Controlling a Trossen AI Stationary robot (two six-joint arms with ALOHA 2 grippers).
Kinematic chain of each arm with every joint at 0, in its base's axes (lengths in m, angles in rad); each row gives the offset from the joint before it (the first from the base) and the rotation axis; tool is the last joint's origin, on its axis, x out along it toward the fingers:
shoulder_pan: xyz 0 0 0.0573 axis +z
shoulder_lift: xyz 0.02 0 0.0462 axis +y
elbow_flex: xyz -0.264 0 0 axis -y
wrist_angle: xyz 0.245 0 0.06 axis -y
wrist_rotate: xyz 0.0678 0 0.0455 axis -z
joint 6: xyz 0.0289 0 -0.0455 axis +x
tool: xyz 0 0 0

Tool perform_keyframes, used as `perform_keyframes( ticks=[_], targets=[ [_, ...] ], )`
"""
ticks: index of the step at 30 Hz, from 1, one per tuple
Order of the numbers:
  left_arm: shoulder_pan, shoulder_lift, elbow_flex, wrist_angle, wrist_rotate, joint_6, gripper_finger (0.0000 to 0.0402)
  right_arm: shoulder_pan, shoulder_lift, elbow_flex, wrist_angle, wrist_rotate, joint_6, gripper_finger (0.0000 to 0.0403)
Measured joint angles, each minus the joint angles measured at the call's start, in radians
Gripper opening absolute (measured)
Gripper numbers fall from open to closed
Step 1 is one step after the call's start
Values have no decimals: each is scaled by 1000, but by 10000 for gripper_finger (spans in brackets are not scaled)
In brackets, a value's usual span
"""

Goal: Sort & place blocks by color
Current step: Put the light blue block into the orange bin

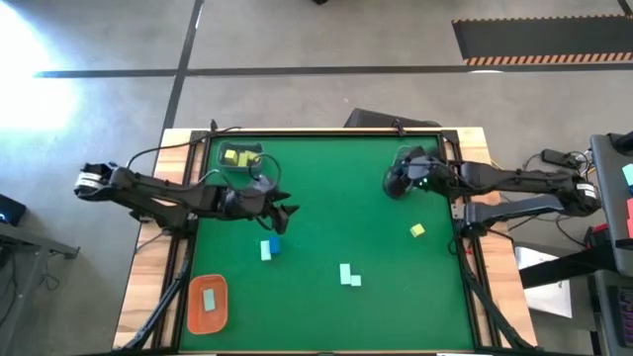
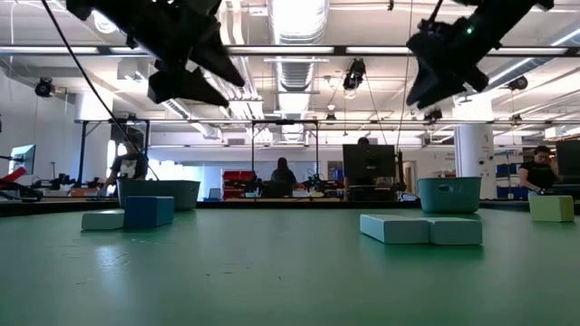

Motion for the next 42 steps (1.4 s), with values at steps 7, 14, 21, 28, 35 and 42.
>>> perform_keyframes(
  ticks=[7, 14, 21, 28, 35, 42],
  targets=[
    [-51, 118, 160, -410, 49, -260, 233, 101, 10, 0, 65, 56, -90, 150],
    [-127, 226, 272, -665, 184, -499, 233, 131, 21, 0, 72, 71, -113, 137],
    [-183, 277, 282, -700, 227, -684, 199, 132, 21, 0, 72, 73, -147, 125],
    [-191, 353, 275, -748, 314, -713, 120, 133, 21, 0, 72, 72, -164, 118],
    [-199, 359, 246, -766, 295, -713, 36, 133, 21, 0, 72, 72, -173, 120],
    [-198, 408, 238, -701, 224, -709, 3, 133, 21, 0, 71, 71, -171, 111]
  ],
)
